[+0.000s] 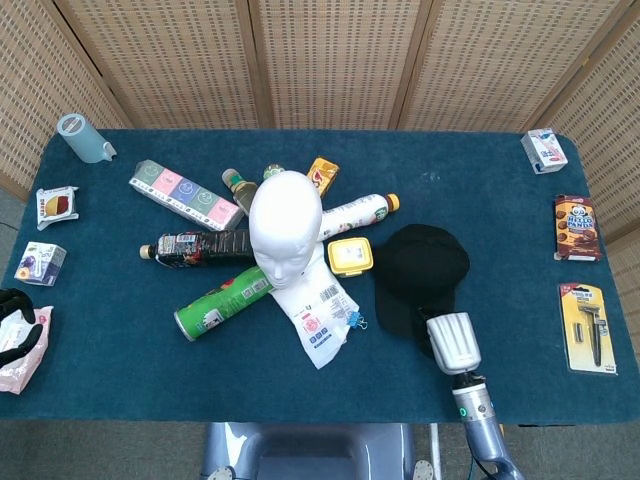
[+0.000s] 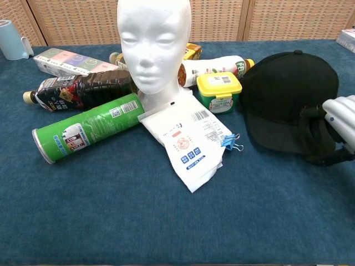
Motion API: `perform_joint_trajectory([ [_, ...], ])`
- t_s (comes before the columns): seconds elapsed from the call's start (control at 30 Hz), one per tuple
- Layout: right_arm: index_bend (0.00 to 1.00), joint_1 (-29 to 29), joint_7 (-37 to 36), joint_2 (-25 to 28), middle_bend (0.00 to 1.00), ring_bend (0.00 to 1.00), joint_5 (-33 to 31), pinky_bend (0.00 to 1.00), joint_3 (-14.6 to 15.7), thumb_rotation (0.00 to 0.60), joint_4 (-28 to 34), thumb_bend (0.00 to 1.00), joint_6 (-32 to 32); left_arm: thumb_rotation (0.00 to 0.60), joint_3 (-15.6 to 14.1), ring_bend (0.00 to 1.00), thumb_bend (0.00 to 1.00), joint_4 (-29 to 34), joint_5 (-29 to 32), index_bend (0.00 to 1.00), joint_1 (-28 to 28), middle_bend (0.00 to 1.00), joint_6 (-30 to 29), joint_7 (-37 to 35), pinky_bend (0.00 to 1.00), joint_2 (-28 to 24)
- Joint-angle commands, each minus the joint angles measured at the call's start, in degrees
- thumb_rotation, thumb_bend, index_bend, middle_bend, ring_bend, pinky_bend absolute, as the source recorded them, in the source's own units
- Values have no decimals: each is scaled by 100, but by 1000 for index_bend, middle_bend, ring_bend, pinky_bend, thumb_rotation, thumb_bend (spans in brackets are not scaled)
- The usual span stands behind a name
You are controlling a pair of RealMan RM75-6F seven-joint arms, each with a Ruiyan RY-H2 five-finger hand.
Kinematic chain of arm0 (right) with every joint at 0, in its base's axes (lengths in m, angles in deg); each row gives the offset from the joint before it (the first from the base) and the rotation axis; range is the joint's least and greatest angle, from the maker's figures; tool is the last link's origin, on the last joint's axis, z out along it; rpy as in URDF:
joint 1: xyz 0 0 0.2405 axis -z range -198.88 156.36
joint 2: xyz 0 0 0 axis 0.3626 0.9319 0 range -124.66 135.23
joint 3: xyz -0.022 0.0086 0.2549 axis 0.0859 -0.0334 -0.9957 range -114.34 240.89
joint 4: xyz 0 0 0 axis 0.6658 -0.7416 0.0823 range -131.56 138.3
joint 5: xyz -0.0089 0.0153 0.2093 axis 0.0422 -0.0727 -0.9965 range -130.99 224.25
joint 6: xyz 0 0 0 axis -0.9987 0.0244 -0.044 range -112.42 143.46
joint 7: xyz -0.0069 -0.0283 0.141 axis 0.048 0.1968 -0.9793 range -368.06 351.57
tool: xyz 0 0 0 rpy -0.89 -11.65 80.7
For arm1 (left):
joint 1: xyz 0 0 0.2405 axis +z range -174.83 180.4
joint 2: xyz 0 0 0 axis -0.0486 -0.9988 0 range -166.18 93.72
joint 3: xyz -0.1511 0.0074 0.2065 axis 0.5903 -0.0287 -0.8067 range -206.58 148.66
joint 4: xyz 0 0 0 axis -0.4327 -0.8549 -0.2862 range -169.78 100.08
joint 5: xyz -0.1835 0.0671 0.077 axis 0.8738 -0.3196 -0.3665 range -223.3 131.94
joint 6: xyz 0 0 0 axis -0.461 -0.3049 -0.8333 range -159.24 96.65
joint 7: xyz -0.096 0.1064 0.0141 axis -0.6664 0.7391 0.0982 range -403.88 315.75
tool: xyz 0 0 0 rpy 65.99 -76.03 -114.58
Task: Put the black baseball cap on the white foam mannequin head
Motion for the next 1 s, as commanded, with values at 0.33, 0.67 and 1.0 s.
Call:
perform_joint_trajectory([
  [0.33,398,-347,-398,-38,531,623,-151,737,-626,600,-416,255,306,600,6,355,312,2,36,580,-8,443,35,23,370,18],
  [0.67,397,-865,-613,-223,470,550,-615,607,-1139,600,-1071,406,-60,600,0,355,312,10,98,580,33,444,26,23,370,4],
  [1.0,426,-1233,-750,-379,476,554,-778,629,-1171,600,-1478,397,-402,600,-3,356,312,34,119,580,77,443,-14,7,369,-27],
])
